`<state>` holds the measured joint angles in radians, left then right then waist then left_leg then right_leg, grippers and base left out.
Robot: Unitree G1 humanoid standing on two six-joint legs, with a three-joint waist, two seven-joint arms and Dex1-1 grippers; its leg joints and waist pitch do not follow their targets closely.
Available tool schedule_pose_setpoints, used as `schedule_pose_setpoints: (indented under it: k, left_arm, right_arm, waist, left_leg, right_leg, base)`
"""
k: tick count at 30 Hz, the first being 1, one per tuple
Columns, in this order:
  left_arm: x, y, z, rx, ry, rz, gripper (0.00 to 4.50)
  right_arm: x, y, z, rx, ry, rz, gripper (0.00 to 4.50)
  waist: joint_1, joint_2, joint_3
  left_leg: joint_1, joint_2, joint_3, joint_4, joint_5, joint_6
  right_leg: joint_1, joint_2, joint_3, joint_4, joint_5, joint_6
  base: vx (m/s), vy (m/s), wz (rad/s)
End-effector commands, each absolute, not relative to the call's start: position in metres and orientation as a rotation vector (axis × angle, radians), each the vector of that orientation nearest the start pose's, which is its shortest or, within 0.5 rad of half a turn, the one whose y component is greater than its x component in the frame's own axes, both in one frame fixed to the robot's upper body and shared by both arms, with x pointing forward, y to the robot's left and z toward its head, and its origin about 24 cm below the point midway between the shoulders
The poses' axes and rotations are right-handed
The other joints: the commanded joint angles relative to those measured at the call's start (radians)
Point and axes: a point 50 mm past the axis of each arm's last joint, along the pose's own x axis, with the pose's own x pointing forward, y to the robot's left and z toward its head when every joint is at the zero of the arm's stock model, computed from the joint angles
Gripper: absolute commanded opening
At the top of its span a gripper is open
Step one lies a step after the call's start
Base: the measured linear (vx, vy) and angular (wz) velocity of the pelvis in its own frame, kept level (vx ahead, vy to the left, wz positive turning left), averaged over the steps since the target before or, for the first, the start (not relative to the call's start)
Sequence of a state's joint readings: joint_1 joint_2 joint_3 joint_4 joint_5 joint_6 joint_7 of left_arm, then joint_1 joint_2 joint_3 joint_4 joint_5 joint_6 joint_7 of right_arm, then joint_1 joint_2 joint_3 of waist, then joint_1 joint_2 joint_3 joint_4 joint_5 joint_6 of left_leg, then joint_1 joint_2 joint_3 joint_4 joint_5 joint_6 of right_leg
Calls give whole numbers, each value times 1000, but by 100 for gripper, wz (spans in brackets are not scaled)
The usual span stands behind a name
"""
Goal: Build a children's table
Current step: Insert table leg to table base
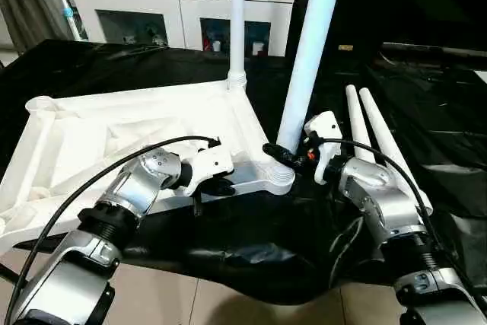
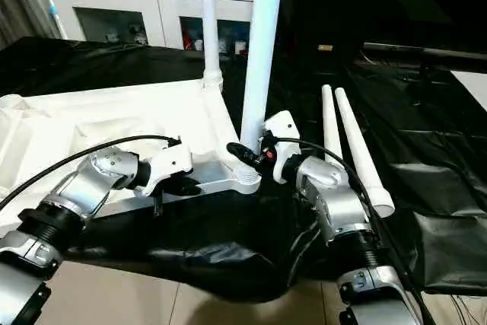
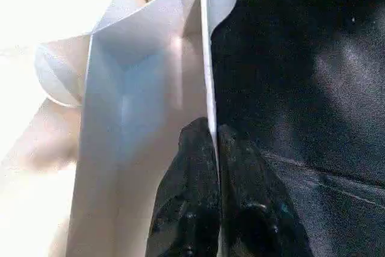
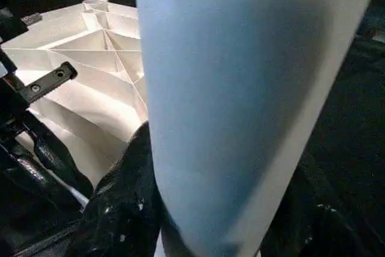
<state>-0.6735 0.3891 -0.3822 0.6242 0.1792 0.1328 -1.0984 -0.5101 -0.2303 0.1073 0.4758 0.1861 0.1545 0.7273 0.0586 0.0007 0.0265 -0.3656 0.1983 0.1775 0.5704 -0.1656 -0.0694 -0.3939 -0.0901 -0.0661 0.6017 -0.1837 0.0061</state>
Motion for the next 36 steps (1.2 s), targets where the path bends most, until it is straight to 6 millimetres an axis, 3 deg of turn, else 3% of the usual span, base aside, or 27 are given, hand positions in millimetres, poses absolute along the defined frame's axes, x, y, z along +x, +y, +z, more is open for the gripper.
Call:
schedule_pose_setpoints:
  k: [1, 5, 8, 11, 15, 25, 27, 32, 36]
  left_arm:
    - [326, 140, 44, 702, 626, -1231, 0]
    - [325, 140, 44, 701, 631, -1239, 0]
    - [325, 142, 44, 701, 637, -1242, 0]
    - [325, 143, 44, 703, 645, -1243, 0]
    - [325, 143, 43, 683, 649, -1238, 0]
    - [323, 140, 42, 654, 662, -1245, 0]
    - [323, 140, 42, 656, 664, -1243, 0]
    - [324, 140, 42, 652, 665, -1230, 0]
    - [330, 132, 41, 606, 647, -1144, 0]
  right_arm:
    - [314, -136, 19, -68, 407, 810, 183]
    - [312, -139, 17, -88, 417, 835, 183]
    - [313, -140, 18, -89, 414, 836, 183]
    - [315, -140, 19, -91, 411, 835, 183]
    - [315, -140, 18, -91, 414, 823, 183]
    - [314, -133, 8, -97, 441, 759, 183]
    - [314, -132, 9, -98, 440, 763, 183]
    - [316, -133, 11, -96, 432, 750, 183]
    - [325, -134, 9, -95, 433, 599, 183]
  waist:
    - [-1, 9, -34]
    - [-1, 11, -35]
    - [-2, 10, -32]
    - [-4, 8, -30]
    - [-2, 7, -31]
    - [-19, 10, -24]
    - [-24, 10, -22]
    - [-28, 9, -23]
    - [-32, 8, -19]
  left_leg:
    - [19, 28, -22, -82, -484, -31]
    - [16, 30, -18, -86, -458, -26]
    - [19, 28, -19, -87, -484, -28]
    - [25, 27, -23, -88, -502, -27]
    - [25, 28, -23, -90, -483, -23]
    - [28, 25, -36, -97, -577, -37]
    - [37, 23, -37, -95, -609, -35]
    - [35, 25, -36, -98, -610, -29]
    - [38, 22, -36, -96, -620, -35]
  right_leg:
    - [13, -55, 38, -110, -520, -117]
    - [17, -52, 39, -105, -430, -148]
    - [17, -54, 38, -109, -473, -142]
    - [15, -57, 37, -120, -559, -112]
    - [15, -57, 38, -121, -554, -111]
    - [9, -57, 27, -136, -648, -73]
    - [1, -56, 25, -143, -667, -67]
    - [2, -57, 28, -143, -644, -74]
    - [-3, -56, 24, -146, -669, -69]
  base:
    - [0, 0, 0]
    - [0, 0, 0]
    - [0, 0, 0]
    - [0, 0, 0]
    - [0, 0, 0]
    - [0, 0, 0]
    - [0, 0, 0]
    - [0, 0, 0]
    - [0, 0, 0]
